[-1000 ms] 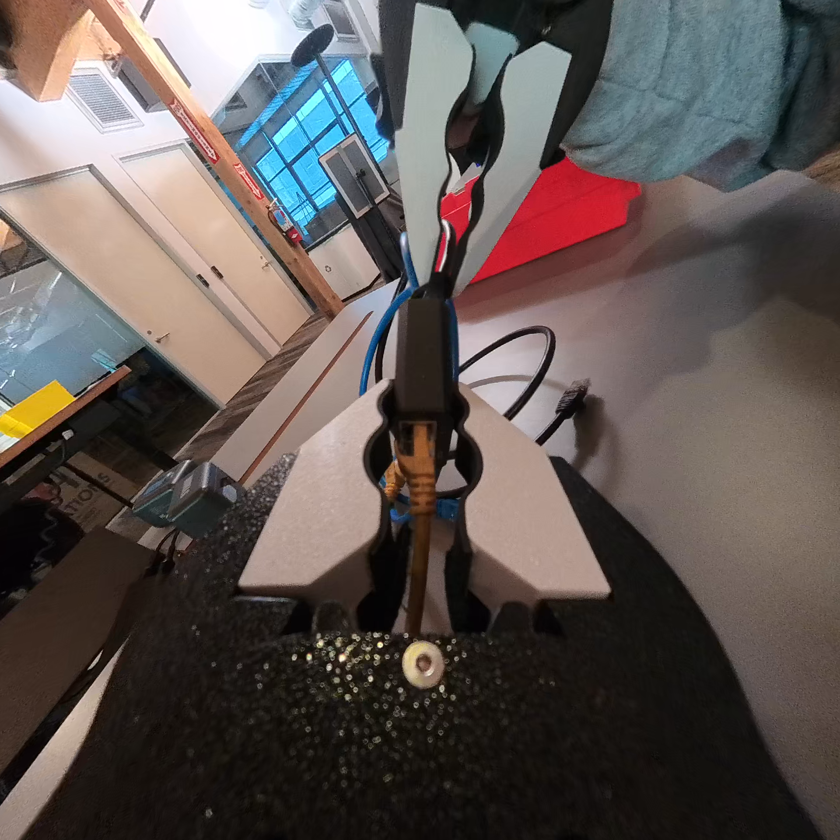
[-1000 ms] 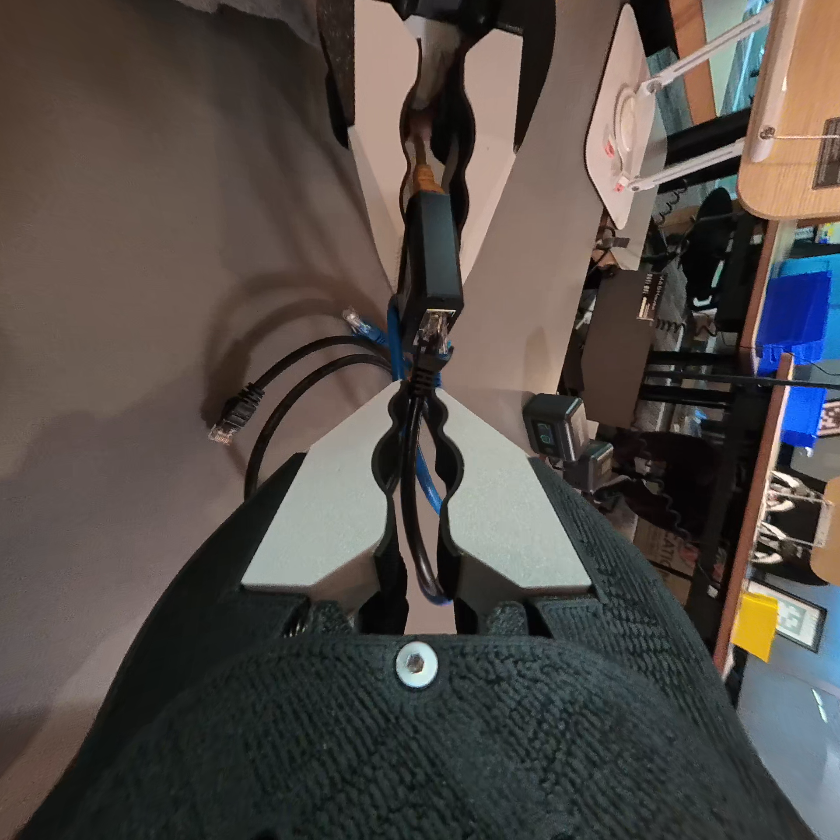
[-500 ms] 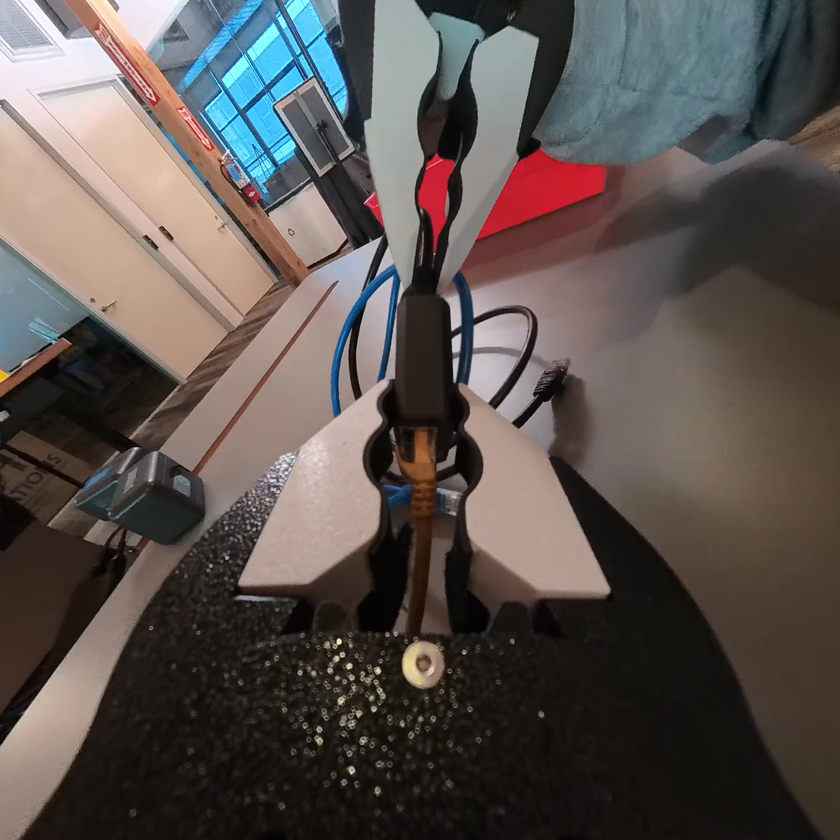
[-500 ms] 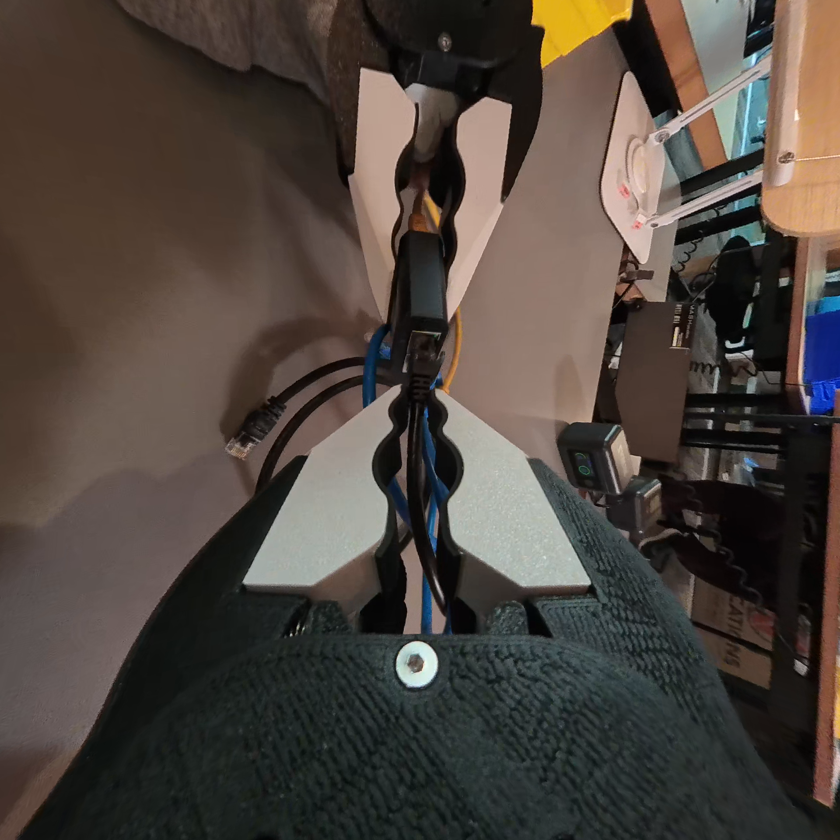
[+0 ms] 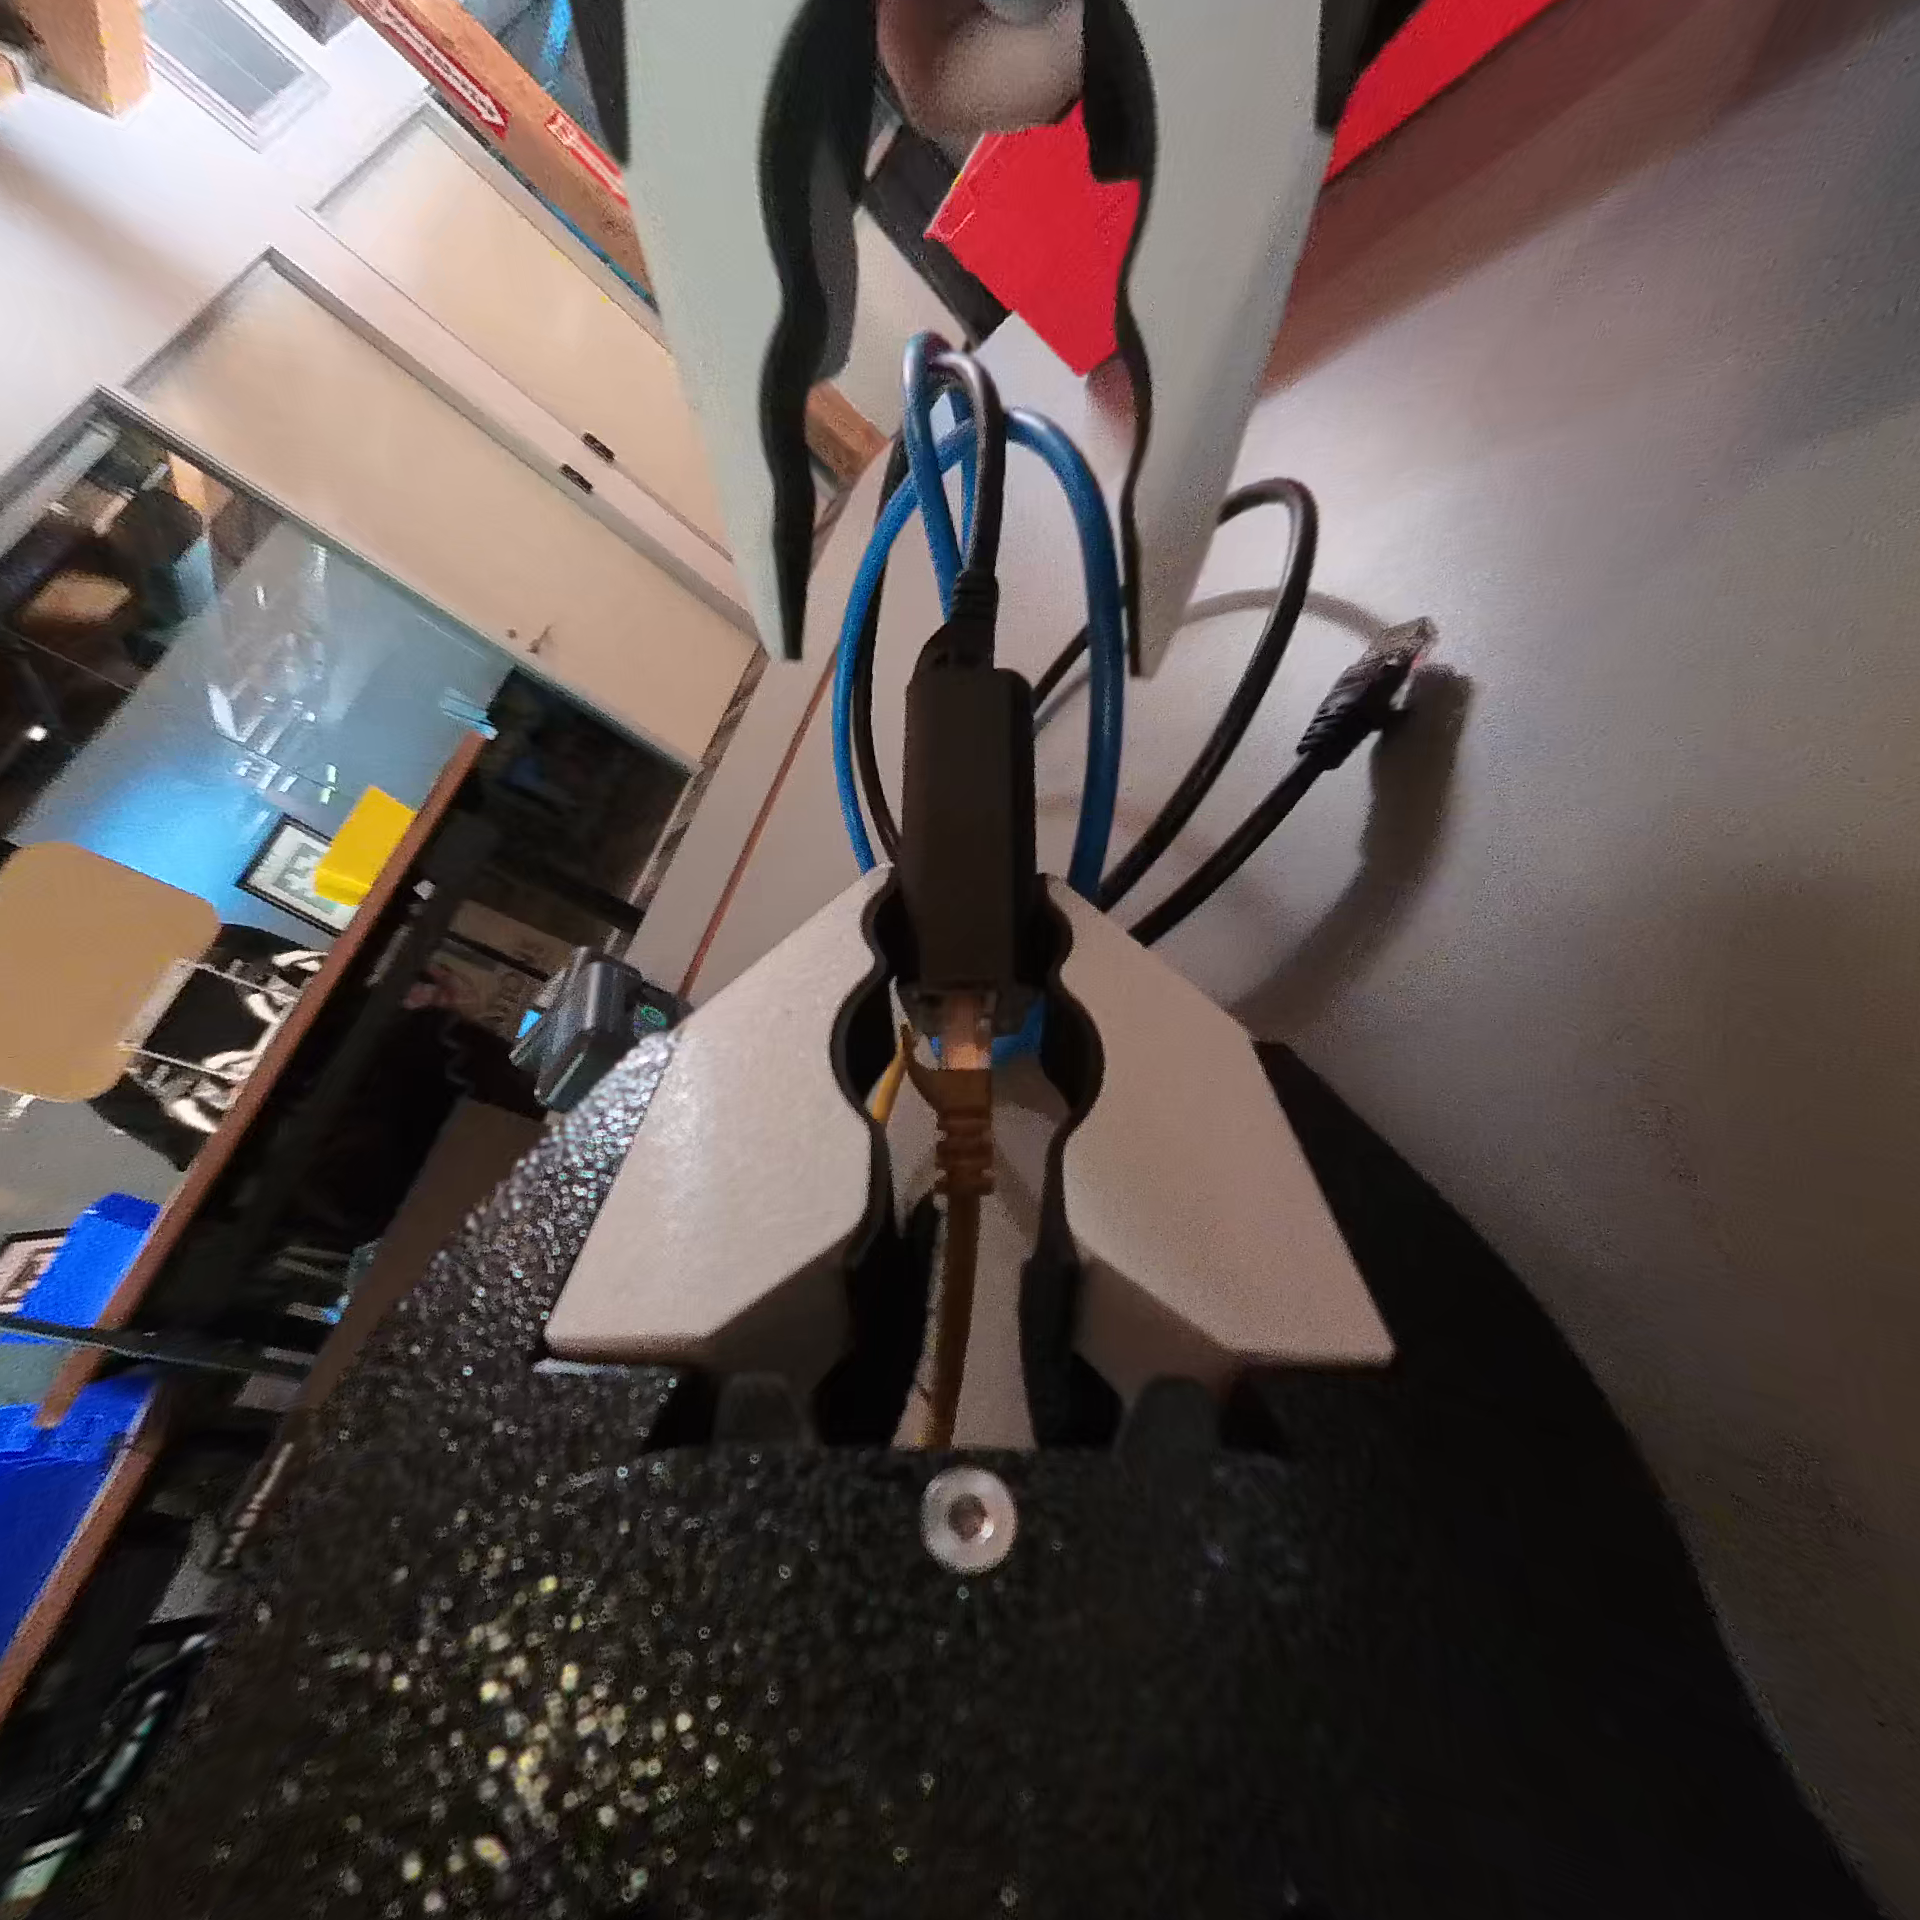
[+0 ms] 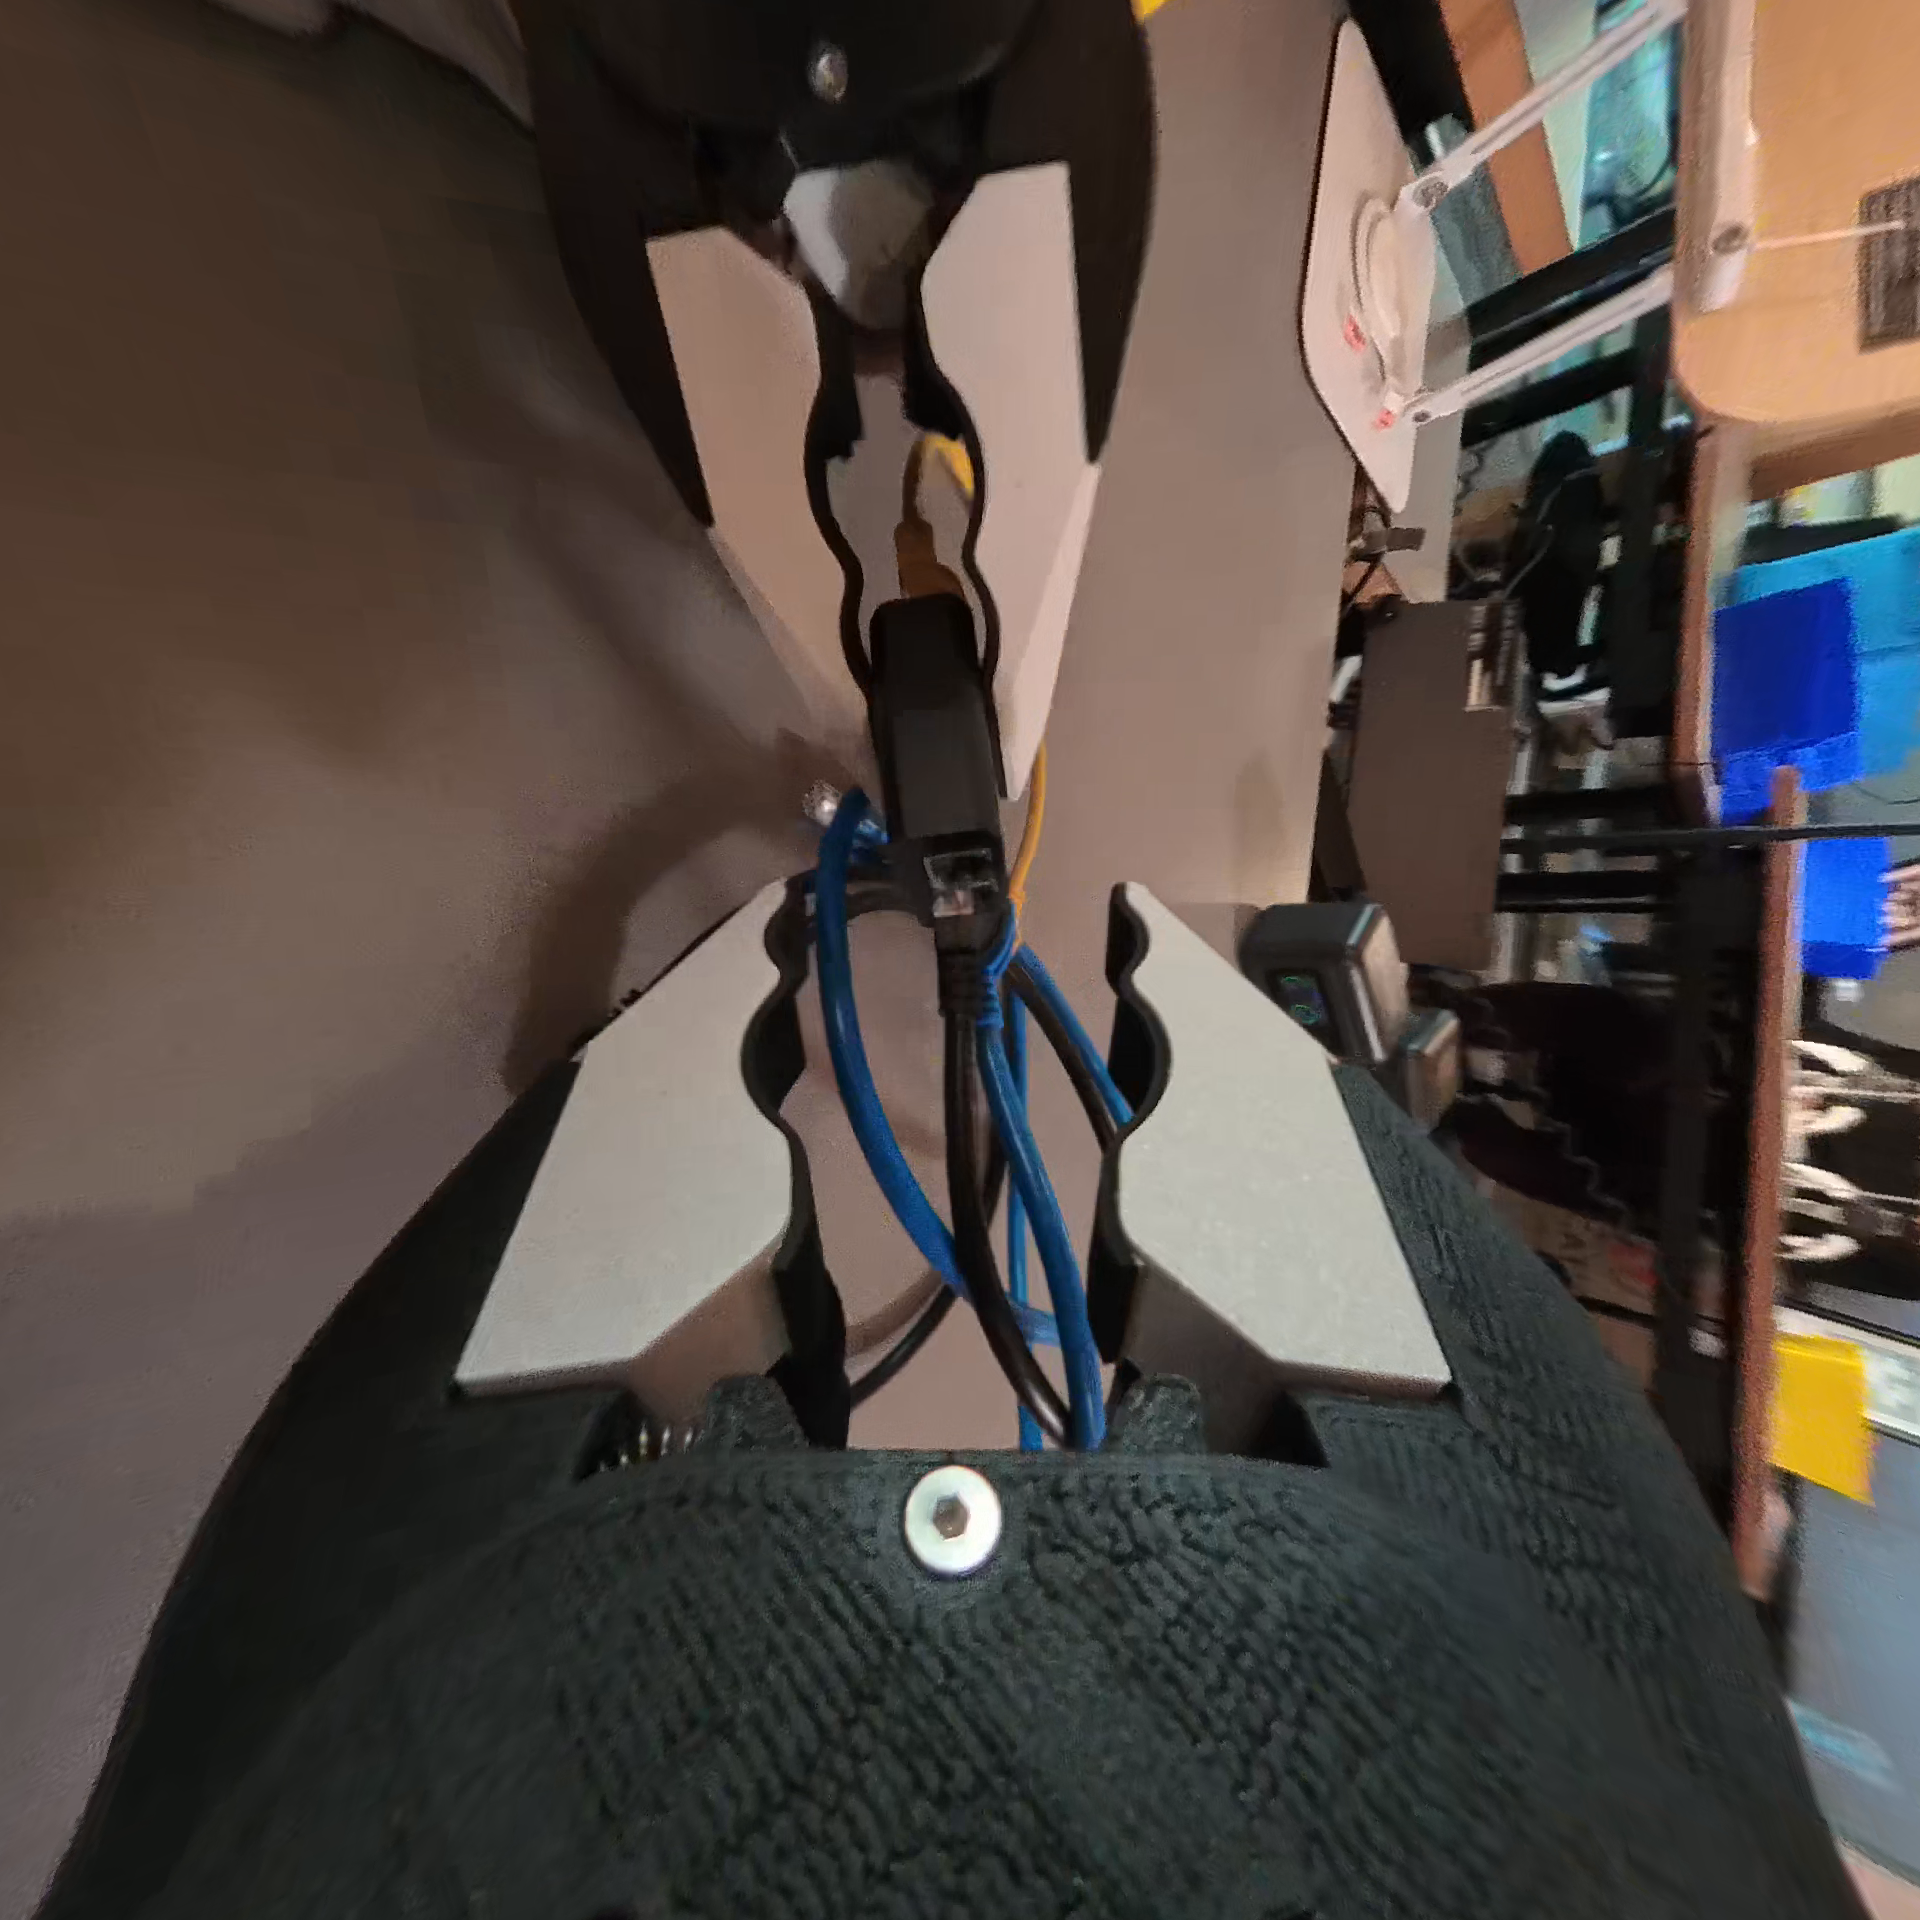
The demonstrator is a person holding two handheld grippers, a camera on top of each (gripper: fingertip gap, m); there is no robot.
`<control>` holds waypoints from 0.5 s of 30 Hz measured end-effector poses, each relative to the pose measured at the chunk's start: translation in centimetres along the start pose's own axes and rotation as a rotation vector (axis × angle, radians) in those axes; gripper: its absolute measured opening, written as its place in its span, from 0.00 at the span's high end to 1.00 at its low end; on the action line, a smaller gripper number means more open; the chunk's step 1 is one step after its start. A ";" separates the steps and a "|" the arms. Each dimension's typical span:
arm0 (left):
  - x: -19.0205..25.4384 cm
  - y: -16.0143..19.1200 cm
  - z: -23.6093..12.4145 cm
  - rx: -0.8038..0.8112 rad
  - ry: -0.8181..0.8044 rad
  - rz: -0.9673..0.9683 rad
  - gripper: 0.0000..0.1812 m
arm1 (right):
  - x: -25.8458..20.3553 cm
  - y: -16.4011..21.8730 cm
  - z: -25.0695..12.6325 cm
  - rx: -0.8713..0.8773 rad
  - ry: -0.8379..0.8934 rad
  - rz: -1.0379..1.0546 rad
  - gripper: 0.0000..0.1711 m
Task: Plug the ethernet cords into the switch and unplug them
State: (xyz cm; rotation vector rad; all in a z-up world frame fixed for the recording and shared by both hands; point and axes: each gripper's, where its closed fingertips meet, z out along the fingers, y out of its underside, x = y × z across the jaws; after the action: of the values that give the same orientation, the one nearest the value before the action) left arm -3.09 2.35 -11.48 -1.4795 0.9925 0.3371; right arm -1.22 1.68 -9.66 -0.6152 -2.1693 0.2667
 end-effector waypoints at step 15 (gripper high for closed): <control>-7.1 -3.1 -3.9 0.301 -0.339 -0.293 0.32 | 3.5 2.0 -1.9 -0.038 0.280 -0.025 0.87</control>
State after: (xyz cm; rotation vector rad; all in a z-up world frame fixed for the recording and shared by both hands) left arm -6.35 1.04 -3.55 -1.2205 0.5204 0.2057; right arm -0.90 5.13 -6.92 -0.6079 -1.9144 0.1177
